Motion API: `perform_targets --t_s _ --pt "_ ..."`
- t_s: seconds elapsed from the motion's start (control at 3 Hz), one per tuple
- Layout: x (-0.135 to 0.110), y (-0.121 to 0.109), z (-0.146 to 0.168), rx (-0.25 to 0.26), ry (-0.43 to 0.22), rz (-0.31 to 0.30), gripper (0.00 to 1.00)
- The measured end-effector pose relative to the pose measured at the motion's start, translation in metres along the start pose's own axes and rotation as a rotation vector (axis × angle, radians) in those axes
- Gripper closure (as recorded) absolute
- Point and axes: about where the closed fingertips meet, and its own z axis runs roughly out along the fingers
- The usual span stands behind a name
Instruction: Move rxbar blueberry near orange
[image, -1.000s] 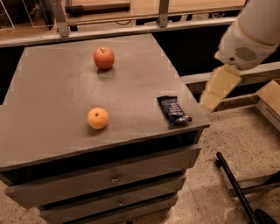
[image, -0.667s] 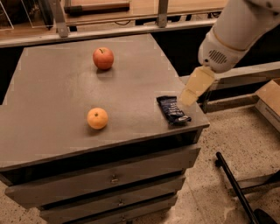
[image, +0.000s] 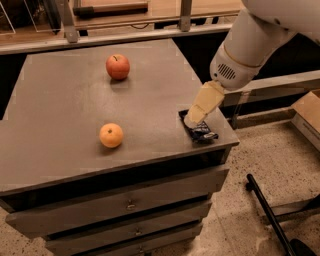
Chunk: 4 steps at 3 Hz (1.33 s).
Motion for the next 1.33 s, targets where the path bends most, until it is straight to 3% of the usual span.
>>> perform_targets --t_s 0.67,1.33 --pt "0.007 0.03 0.039 -0.069 0.029 -0.002 0.0" --pt "0.004 0.036 0.065 -0.073 0.031 0.022 0.0"
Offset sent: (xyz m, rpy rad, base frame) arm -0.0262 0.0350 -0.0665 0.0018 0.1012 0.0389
